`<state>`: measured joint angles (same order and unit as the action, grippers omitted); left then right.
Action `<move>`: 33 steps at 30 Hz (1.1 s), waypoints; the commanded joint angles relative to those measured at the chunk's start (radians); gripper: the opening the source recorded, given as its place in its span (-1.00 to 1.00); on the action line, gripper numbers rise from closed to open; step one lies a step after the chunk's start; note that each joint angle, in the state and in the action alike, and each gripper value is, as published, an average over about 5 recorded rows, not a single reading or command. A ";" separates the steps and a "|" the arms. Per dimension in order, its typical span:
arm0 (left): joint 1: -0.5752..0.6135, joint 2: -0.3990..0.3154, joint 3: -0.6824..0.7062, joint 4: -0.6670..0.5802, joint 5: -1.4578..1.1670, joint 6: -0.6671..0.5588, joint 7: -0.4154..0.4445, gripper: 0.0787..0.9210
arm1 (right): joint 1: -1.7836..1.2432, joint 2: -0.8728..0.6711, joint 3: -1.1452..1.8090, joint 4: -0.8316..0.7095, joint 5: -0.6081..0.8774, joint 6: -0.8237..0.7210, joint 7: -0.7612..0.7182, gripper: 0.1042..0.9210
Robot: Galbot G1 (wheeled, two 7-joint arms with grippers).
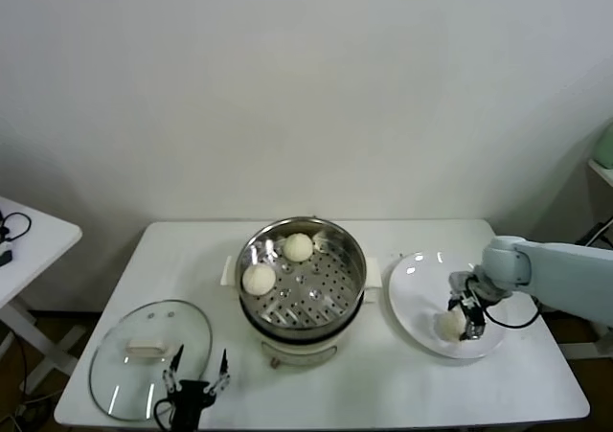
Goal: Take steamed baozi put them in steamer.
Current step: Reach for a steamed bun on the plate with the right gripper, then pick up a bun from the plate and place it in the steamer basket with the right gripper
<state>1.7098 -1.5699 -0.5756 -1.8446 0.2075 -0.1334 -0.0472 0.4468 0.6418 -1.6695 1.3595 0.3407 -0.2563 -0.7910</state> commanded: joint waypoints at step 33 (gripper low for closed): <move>0.031 0.008 0.007 -0.004 0.015 -0.028 -0.005 0.77 | 0.595 0.429 0.121 0.431 -0.150 0.549 -0.202 0.40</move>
<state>1.7399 -1.5613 -0.5692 -1.8490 0.2232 -0.1572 -0.0522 1.1055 0.9002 -1.7458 1.6901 0.4155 0.1564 -1.0159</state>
